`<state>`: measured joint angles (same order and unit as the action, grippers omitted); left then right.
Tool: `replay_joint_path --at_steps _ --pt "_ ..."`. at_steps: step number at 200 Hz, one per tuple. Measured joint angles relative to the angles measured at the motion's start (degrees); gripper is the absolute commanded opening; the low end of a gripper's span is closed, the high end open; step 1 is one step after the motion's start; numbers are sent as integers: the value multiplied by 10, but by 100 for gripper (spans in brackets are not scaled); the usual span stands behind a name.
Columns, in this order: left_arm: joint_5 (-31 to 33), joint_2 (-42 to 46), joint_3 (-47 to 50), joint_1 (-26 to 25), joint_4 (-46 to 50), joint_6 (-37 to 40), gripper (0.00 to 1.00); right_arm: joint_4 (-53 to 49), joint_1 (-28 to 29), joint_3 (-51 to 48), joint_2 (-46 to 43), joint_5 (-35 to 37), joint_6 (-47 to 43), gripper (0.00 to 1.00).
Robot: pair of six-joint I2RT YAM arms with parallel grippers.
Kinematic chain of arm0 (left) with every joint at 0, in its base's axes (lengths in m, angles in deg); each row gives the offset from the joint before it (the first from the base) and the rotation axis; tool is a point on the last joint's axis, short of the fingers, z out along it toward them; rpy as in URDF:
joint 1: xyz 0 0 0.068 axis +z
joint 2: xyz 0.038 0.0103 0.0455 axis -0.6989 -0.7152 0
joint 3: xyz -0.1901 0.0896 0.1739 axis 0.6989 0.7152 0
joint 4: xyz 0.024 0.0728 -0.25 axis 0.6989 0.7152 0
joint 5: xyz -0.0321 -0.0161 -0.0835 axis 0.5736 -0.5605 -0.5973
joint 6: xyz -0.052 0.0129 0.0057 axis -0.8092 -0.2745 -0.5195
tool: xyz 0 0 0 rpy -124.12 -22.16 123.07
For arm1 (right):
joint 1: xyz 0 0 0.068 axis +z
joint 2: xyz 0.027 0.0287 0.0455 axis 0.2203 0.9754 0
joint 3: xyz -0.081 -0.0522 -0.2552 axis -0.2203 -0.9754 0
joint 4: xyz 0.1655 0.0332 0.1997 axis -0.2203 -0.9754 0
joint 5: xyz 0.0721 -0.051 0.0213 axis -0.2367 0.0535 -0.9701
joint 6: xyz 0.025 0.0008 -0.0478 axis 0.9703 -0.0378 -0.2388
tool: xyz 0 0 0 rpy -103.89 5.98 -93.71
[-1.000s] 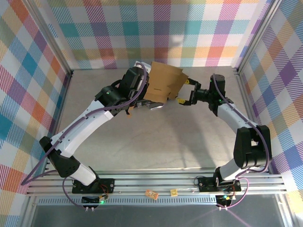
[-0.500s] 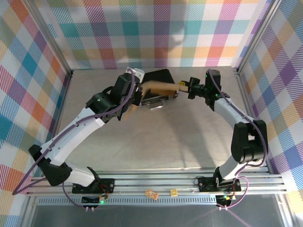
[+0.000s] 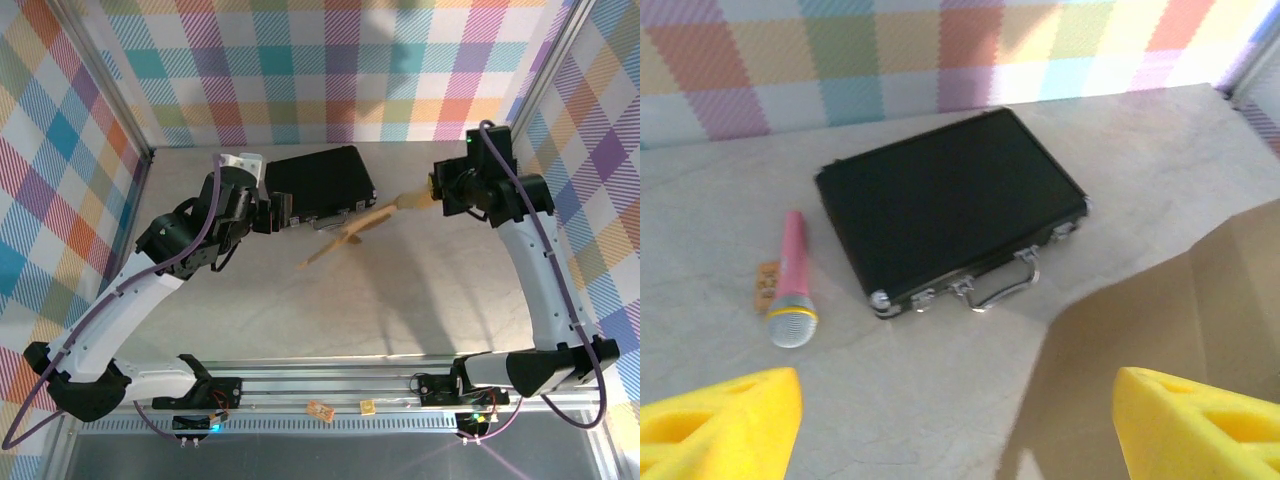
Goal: Fold the paper box
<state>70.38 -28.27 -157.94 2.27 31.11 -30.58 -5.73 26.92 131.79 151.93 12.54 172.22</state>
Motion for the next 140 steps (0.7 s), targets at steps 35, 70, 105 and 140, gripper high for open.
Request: replay_joint_path --at_steps 35,70,105,140 --pt "-105 0 15 -9 -53 21 84 -85 64 92 61 88 -19 0" --pt "-143 -14 44 -54 -128 90 93 -131 101 176 162 133 -22 0" --pt "-120 -66 21 -100 -186 191 96 -180 121 274 247 152 0 0" --pt "-93 -114 -6 -156 -227 289 96 -210 125 298 246 164 12 0"
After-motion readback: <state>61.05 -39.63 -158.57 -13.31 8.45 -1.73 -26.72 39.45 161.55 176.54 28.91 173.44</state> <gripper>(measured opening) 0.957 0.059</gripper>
